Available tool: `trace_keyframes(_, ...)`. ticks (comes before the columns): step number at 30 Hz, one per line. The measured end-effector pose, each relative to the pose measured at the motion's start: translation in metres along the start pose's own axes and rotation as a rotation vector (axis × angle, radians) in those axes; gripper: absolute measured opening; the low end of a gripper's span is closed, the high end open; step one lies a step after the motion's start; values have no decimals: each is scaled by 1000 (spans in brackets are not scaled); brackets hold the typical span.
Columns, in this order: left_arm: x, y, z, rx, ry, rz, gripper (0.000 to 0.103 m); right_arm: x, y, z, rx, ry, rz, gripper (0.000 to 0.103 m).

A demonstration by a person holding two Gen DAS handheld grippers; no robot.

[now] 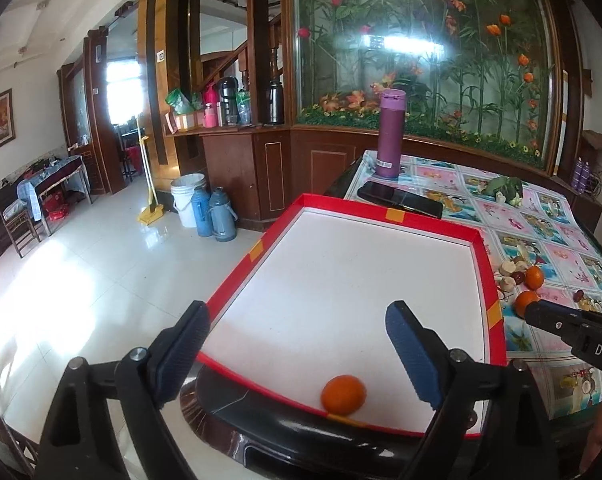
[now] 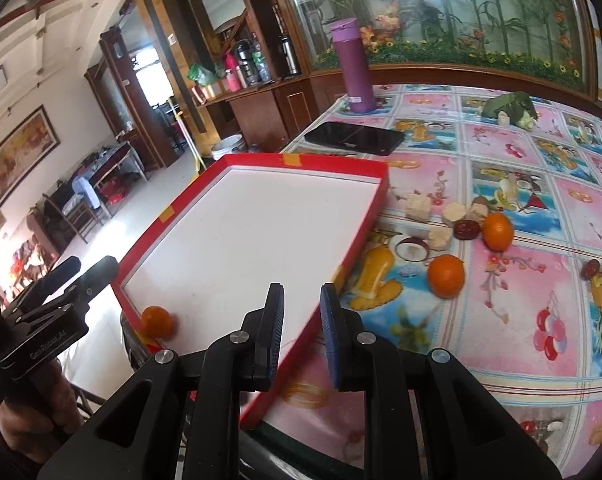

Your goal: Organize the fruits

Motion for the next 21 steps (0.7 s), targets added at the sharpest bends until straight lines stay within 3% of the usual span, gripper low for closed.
trace_keyframes(7, -25, 9, -43, -77, -23, -78, 96, 28, -13, -59, -83, -93, -26, 19)
trace_keyframes(12, -52, 3, -59, -125, -7, -61, 96, 46, -26, -103, -166, -144, -38, 19)
trace_keyframes(16, -66, -8, -70, -236, 37, -58, 96, 60, -34, -136, -221, -190, -51, 19)
trace_keyframes(21, -61, -10, -86, -356, 49, -130, 96, 66, -43, -163, -290, -217, -63, 19)
Point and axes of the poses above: each gripper's, at about its wrist camera, not at the fingertips, and x roughly against the way its jaws point, z to its left, y to its top, the point moved 9 cm from there along -x, roughly the way its jaws point, and after that the axes turned 11 degrees about x, right-handed, at the moved point
